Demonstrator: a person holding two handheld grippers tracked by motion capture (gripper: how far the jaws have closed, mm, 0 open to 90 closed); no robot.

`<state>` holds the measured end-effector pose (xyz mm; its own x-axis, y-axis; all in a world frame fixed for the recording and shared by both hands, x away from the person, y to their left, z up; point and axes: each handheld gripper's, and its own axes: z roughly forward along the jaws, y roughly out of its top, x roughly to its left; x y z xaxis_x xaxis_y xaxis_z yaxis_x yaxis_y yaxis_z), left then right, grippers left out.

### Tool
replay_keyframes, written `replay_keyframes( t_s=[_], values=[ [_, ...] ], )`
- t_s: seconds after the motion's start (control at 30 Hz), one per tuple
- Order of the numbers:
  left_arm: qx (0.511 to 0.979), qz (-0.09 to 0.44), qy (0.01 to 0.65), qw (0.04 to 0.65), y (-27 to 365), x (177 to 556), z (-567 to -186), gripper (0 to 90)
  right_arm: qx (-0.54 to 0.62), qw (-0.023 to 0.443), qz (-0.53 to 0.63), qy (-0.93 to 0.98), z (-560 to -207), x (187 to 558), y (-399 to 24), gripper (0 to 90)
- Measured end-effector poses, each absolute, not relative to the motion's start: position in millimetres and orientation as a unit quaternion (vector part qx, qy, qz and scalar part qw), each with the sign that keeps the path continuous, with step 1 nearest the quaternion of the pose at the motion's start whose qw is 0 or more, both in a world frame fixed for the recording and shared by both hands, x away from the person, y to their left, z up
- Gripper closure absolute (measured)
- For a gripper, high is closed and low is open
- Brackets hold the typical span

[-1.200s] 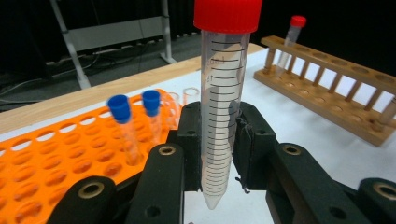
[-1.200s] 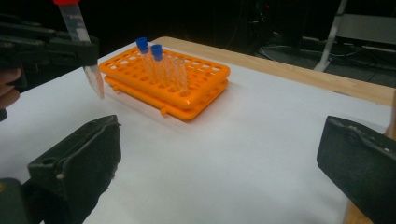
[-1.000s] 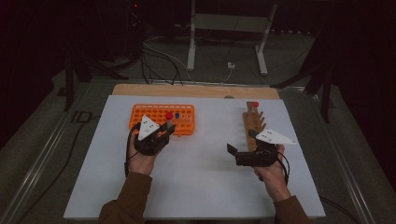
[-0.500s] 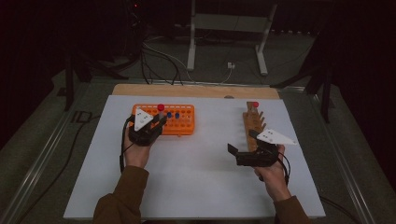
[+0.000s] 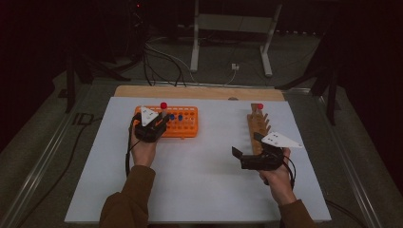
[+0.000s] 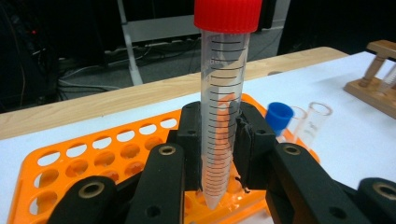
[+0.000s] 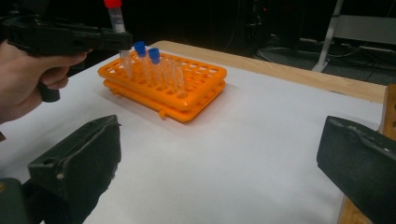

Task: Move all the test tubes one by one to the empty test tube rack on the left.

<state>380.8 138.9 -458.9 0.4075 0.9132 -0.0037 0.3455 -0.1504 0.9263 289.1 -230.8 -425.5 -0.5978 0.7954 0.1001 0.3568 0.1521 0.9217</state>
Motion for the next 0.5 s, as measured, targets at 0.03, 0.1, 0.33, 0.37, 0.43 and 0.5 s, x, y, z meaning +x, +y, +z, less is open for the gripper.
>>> replay_keyframes(
  t_s=[0.03,0.1,0.33,0.37,0.43,0.5],
  values=[
    [0.693,0.301,0.454,0.472,138.5,382.0,-460.2,75.0,0.397,0.211,0.518,0.728,-425.3,288.9,-231.0,0.1],
    [0.687,0.301,0.459,0.477,137.8,384.0,-462.2,74.9,0.397,0.212,0.518,0.727,-425.1,288.8,-231.4,0.2],
    [0.682,0.303,0.472,0.469,136.5,391.1,-470.7,74.9,0.396,0.21,0.518,0.729,-426.5,289.0,-230.2,0.2],
    [0.682,0.301,0.473,0.468,136.5,391.9,-472.2,74.8,0.395,0.21,0.518,0.729,-426.6,289.0,-229.8,0.2],
    [0.682,0.298,0.477,0.467,136.4,393.1,-475.7,74.8,0.395,0.21,0.518,0.729,-426.6,289.0,-229.4,0.2],
    [0.683,0.292,0.48,0.466,137.4,393.5,-478.9,74.8,0.394,0.21,0.518,0.729,-426.6,289.1,-229.5,0.2]
  ],
)
